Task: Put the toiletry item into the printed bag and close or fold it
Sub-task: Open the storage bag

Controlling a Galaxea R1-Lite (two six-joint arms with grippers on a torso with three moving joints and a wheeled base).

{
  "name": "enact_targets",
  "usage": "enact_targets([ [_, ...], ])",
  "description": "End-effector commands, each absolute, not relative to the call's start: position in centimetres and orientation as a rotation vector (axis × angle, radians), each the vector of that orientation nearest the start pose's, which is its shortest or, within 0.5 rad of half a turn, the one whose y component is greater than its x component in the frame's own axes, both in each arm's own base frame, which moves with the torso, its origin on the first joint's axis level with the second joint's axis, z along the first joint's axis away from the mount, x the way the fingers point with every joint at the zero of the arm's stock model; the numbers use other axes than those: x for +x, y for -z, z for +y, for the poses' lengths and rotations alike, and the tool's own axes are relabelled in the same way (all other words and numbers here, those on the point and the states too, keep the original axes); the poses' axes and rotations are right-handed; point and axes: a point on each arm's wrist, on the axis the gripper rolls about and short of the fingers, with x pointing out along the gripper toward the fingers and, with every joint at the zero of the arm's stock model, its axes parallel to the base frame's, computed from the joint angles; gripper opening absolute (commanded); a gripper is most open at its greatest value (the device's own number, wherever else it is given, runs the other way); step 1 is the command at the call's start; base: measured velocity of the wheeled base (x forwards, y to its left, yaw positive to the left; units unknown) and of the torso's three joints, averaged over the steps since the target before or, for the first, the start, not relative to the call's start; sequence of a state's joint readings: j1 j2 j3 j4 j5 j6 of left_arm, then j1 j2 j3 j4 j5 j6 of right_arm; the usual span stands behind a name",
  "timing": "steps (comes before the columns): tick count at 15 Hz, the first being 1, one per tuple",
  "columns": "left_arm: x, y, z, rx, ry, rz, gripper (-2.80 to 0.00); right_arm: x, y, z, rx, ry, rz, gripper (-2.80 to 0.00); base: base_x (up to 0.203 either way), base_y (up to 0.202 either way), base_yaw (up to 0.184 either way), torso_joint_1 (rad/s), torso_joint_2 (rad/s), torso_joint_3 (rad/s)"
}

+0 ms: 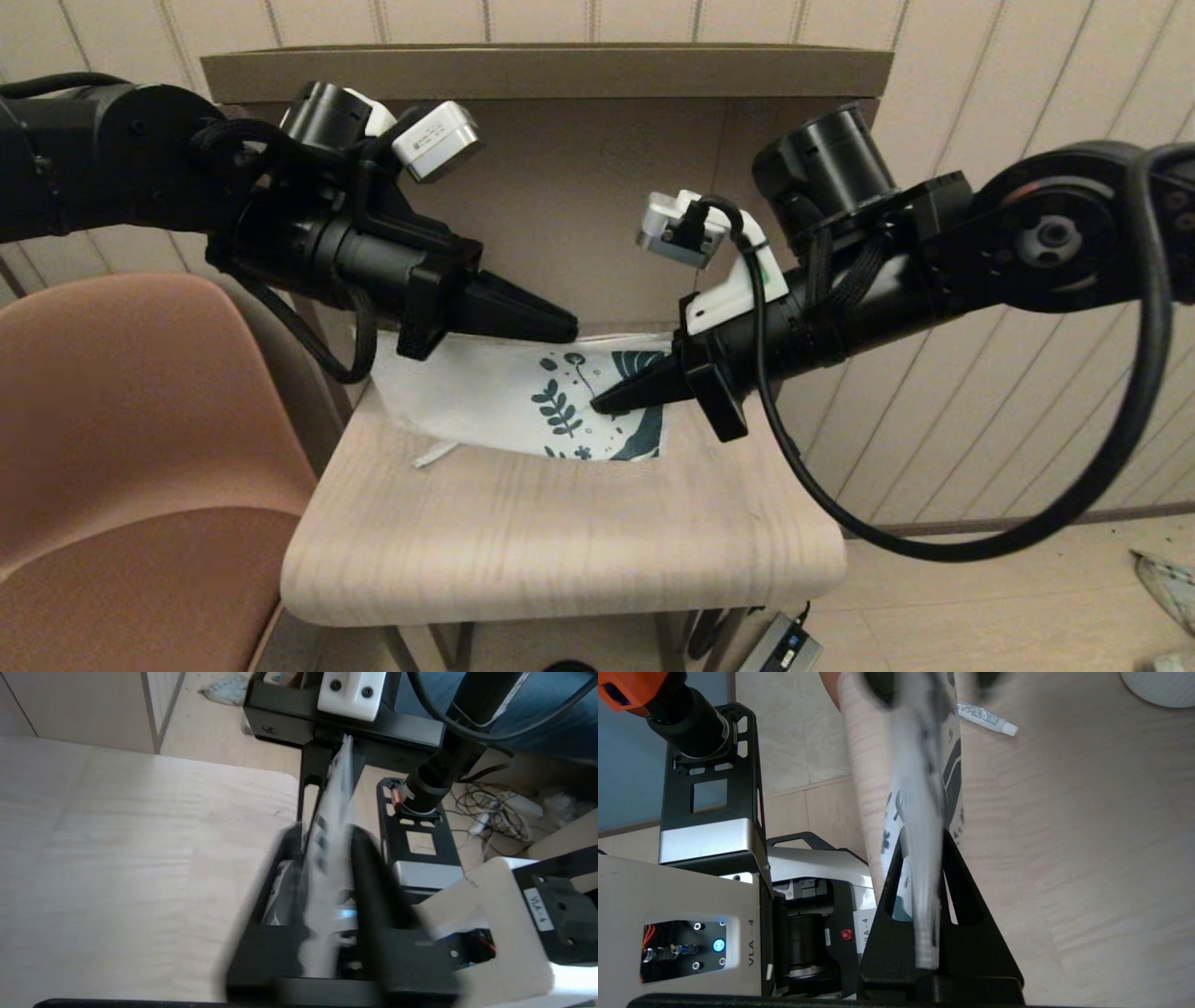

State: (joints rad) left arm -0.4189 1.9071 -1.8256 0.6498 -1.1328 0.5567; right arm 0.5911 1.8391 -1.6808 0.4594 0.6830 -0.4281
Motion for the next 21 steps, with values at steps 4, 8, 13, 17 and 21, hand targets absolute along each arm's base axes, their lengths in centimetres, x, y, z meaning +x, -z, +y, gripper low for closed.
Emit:
enact_targets([
  [4, 30.5, -28.7, -15.8, 0.135, 1.624, 0.312, 0.0, 27.7, -27.8, 20.3, -0.325, -1.354, 0.392, -2.8, 0.0, 0.0, 0.0, 0.0, 0.0, 0.0],
  [8, 30.3, -28.2, -15.8, 0.126, 1.626, 0.333, 0.0, 27.8, -27.8, 20.2, -0.324, -1.352, 0.393, -2.8, 0.0, 0.0, 0.0, 0.0, 0.0, 0.0],
  [13, 30.7, -27.2, -16.0, 0.123, 1.624, 0.346, 0.0, 27.9, -27.9, 20.3, -0.326, -1.352, 0.386, -2.8, 0.0, 0.0, 0.0, 0.0, 0.0, 0.0],
  [17, 30.7, -27.5, -16.0, 0.129, 1.621, 0.327, 0.0, 28.0, -27.7, 20.4, -0.325, -1.354, 0.392, -2.8, 0.0, 0.0, 0.0, 0.0, 0.0, 0.0],
  [21, 30.6, -27.5, -15.9, 0.129, 1.62, 0.329, -2.8, 28.0, -27.8, 20.4, -0.325, -1.354, 0.39, -2.8, 0.0, 0.0, 0.0, 0.0, 0.0, 0.0],
])
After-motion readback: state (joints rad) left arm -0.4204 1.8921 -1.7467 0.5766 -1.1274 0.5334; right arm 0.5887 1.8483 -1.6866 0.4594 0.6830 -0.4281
